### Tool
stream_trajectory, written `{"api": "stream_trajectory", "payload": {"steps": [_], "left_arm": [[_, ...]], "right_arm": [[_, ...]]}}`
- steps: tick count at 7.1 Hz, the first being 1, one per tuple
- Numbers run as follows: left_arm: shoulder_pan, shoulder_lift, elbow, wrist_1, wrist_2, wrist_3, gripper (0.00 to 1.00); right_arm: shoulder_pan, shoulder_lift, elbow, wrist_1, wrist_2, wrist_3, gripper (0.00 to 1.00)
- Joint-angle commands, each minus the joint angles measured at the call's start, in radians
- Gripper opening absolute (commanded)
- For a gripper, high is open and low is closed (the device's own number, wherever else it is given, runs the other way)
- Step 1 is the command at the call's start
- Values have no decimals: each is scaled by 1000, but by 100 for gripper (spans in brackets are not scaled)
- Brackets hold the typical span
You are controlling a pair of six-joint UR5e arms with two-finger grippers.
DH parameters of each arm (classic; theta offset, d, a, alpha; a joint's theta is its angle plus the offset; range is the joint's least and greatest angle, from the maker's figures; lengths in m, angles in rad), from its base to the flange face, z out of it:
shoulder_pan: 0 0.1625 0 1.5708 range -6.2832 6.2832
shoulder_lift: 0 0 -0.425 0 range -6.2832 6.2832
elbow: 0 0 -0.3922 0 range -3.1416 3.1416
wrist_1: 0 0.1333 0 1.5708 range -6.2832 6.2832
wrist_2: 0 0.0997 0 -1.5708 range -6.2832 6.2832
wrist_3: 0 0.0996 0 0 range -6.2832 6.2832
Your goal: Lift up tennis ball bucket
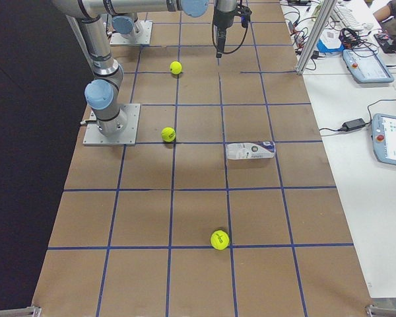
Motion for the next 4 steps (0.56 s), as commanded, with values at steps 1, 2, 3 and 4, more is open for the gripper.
{"api": "stream_trajectory", "payload": {"steps": [1, 2, 3, 4], "left_arm": [[3, 0, -1, 0, 2, 0, 100], [5, 0, -1, -2, 2, 2, 100], [2, 0, -1, -5, 3, 0, 100], [0, 0, -1, -6, 3, 0, 100]], "right_arm": [[5, 3, 0, -5, 0, -32, 100], [5, 4, 0, -5, 2, -43, 100], [5, 6, 0, -7, 2, -43, 100], [5, 6, 0, 1, 2, -47, 100]]}}
